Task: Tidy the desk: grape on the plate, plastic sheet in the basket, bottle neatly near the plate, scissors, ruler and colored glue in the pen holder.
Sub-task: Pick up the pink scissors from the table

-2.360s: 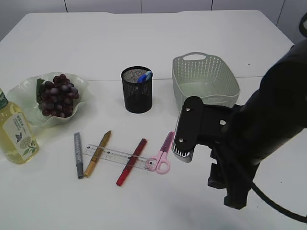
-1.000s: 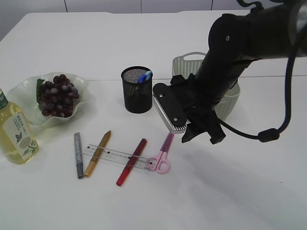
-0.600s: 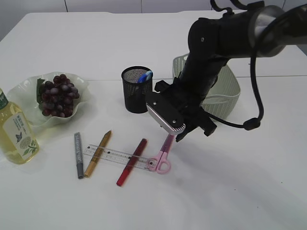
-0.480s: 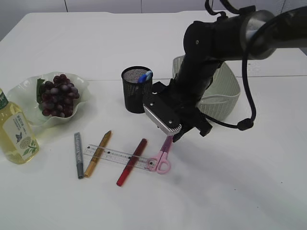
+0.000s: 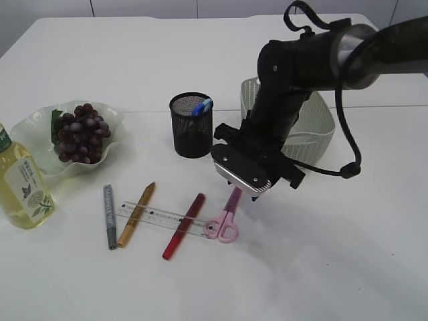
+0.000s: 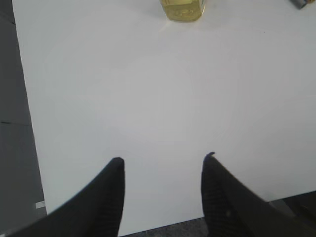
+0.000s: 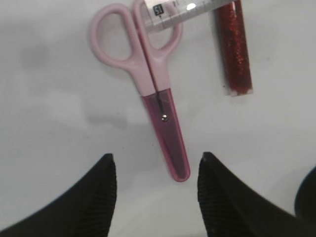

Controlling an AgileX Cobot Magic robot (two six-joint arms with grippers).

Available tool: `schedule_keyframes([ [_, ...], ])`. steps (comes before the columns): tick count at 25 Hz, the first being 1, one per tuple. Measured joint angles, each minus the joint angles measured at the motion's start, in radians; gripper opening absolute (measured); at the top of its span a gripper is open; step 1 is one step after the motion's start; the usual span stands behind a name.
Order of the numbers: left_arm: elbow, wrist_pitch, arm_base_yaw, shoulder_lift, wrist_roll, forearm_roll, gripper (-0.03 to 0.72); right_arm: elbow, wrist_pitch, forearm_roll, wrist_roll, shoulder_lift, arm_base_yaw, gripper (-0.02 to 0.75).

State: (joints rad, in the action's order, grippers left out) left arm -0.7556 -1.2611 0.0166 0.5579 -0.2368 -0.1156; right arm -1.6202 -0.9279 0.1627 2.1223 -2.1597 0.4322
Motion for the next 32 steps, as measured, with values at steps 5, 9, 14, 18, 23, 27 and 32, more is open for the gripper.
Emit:
schedule_keyframes([
  [5,0.000,0.000,0.000,0.000,0.000,-0.001,0.370,-0.028,-0.002,0.028,0.055,-0.039,-0.008,0.391],
  [9,0.000,0.000,0.000,0.000,0.004,-0.001,0.370,-0.034,-0.013,0.072,0.080,-0.051,-0.008,0.391],
  [14,0.000,0.000,0.000,0.000,0.017,-0.001,0.370,-0.034,-0.024,0.095,0.085,-0.055,-0.006,0.391],
  [18,0.000,0.000,0.000,0.000,0.022,-0.001,0.370,-0.035,-0.026,0.096,0.091,-0.056,0.007,0.391],
  [23,0.000,0.000,0.000,0.000,0.027,-0.002,0.370,-0.035,-0.026,0.096,0.093,-0.076,0.022,0.391],
  [27,0.002,0.000,0.000,0.000,0.029,-0.002,0.370,-0.035,-0.026,0.088,0.099,-0.084,0.036,0.391],
  [32,0.002,0.000,0.000,0.000,0.029,-0.002,0.370,-0.035,-0.026,0.072,0.103,-0.088,0.038,0.391],
])
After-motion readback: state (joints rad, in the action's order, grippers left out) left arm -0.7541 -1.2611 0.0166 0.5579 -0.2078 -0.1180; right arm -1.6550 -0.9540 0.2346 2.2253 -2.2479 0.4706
